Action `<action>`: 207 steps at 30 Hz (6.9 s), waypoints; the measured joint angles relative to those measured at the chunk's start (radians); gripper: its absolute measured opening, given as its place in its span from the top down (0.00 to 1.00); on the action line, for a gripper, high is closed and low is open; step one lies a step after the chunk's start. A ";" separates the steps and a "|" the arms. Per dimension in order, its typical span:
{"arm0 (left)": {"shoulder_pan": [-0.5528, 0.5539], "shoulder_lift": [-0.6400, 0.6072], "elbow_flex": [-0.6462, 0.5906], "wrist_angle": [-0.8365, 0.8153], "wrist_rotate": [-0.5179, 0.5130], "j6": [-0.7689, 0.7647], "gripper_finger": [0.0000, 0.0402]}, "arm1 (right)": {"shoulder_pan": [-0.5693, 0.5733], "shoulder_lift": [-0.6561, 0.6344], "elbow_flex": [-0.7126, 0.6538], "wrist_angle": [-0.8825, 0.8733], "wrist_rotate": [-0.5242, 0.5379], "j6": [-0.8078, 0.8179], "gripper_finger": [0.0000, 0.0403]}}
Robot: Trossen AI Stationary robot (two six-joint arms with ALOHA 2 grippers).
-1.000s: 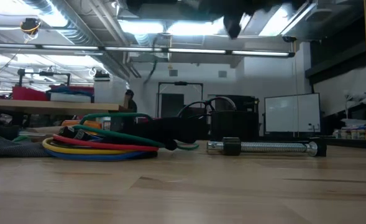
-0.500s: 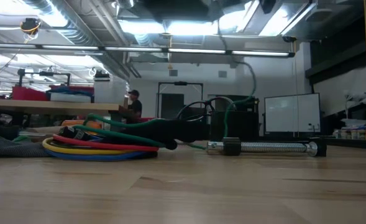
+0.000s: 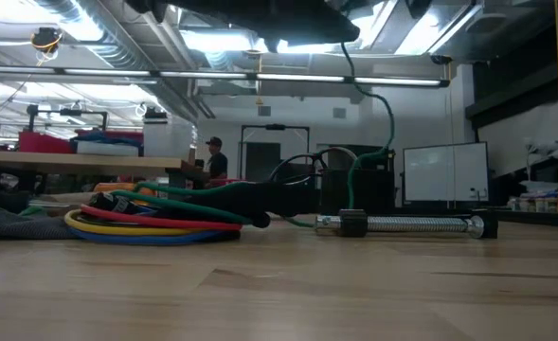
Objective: Coil cords
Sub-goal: Coil the blue wire onto the spool
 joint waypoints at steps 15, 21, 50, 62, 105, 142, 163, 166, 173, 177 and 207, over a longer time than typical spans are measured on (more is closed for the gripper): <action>0.021 -0.001 0.000 0.007 -0.025 -0.027 0.60 | 0.000 0.000 0.000 -0.002 -0.014 0.002 0.99; 0.062 -0.001 0.000 0.043 -0.027 -0.143 0.63 | 0.000 0.004 0.000 0.074 -0.103 0.002 1.00; 0.105 -0.002 0.000 0.071 -0.025 -0.215 0.65 | 0.001 0.034 0.000 0.235 -0.167 0.002 1.00; 0.109 -0.002 0.000 0.077 -0.025 -0.218 0.65 | 0.001 0.046 0.000 0.318 -0.185 0.002 1.00; 0.115 0.107 0.000 0.277 -0.022 -0.238 0.98 | 0.000 0.063 0.000 0.325 -0.253 0.024 1.00; 0.157 -0.072 0.000 -0.222 -0.096 -0.448 1.00 | 0.001 0.109 0.000 -0.346 -0.071 0.081 0.99; 0.239 -0.072 0.000 -0.434 0.012 -0.709 1.00 | 0.001 0.373 0.000 -0.336 0.015 0.051 0.99; 0.239 -0.072 0.000 -0.383 0.070 -0.739 1.00 | 0.001 0.391 0.000 -0.311 0.073 0.088 0.99; 0.219 -0.072 0.017 -0.316 0.156 -0.770 1.00 | 0.001 0.439 -0.001 -0.270 0.200 0.155 0.99; 0.190 -0.072 0.035 -0.317 0.161 -0.773 1.00 | 0.001 0.456 -0.001 -0.193 0.205 0.160 0.99; 0.045 -0.069 0.044 -0.470 -0.133 -0.634 1.00 | -0.018 0.343 -0.002 0.346 0.083 0.164 0.99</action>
